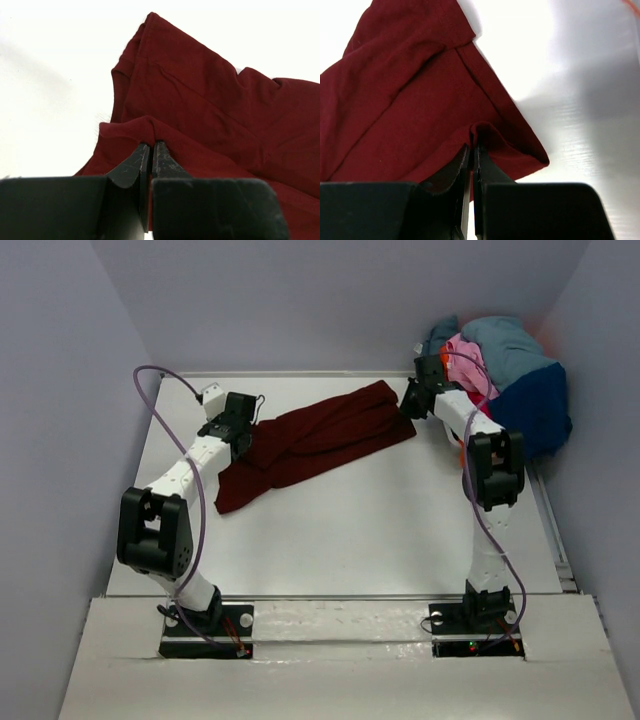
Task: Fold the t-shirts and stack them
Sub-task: Fold the other side of the tshirt into a rectangle
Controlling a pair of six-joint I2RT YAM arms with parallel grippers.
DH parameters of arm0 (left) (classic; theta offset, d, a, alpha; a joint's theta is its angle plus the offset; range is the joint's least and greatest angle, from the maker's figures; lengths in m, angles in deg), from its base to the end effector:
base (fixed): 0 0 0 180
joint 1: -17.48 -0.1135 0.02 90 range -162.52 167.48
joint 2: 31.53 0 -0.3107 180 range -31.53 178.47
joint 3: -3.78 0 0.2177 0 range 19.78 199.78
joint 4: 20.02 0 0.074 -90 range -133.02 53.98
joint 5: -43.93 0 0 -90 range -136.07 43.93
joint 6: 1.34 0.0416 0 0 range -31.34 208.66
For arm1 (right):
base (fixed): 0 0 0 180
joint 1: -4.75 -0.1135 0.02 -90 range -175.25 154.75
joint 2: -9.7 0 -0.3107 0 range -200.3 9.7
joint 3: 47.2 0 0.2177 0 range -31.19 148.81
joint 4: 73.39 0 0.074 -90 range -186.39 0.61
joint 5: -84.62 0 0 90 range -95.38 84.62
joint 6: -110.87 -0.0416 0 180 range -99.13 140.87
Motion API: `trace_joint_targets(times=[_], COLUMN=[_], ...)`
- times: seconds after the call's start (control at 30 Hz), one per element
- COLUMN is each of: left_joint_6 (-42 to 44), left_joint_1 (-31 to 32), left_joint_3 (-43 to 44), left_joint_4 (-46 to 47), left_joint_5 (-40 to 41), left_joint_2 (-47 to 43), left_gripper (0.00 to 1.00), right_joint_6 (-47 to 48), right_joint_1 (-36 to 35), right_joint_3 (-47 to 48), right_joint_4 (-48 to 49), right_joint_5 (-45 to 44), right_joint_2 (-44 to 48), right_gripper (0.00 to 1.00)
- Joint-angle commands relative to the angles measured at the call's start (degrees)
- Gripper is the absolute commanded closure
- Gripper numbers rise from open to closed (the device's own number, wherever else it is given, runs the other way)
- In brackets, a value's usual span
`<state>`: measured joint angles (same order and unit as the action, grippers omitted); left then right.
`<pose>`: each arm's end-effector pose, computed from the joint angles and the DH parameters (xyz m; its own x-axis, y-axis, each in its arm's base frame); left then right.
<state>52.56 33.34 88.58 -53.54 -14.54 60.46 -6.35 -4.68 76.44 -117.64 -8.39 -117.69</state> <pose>0.3231 -0.0692 0.3254 -0.4195 -0.4029 -0.8134 -0.4895 0.8550 -0.1710 0.4968 0.0803 0.2603 -0.7109 0.3450 -0.6129 0.2207 0.9368 0.2714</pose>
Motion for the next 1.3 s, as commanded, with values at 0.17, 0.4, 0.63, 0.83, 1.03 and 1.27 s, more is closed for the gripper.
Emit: trace_joint_targets(times=[0.17, 0.4, 0.63, 0.83, 1.03, 1.27], left_joint_6=[-2.13, -3.36, -3.54, -3.81, -3.37, 2.6], left_joint_1=[-0.83, -1.88, -2.94, -3.99, -5.83, -9.26], left_joint_3=[0.2, -0.15, 0.29, 0.55, 1.34, 8.53], left_joint_4=[0.12, -0.32, -0.58, -0.41, 1.16, 3.37], left_joint_5=[3.01, 3.01, 3.01, 2.22, -0.32, -3.4], left_joint_2=[1.0, 1.62, 2.58, 3.81, 4.87, 7.5], left_gripper=[0.94, 0.94, 0.94, 0.94, 0.54, 0.01], right_joint_6=[0.68, 2.0, 2.79, 3.31, 4.72, 5.6], right_joint_1=[0.2, 0.2, 0.2, 0.2, 0.2, 0.2], right_joint_3=[5.38, 10.3, 14.53, 15.5, 15.76, 17.79], right_joint_4=[-0.05, 0.65, -0.93, 0.21, 3.46, 3.55], right_joint_5=[2.12, 2.57, 2.48, 6.51, 10.91, 12.84], right_joint_2=[-4.0, -7.34, -10.59, -11.74, -10.69, -8.41], right_gripper=[0.92, 0.92, 0.88, 0.54, 0.16, 0.08])
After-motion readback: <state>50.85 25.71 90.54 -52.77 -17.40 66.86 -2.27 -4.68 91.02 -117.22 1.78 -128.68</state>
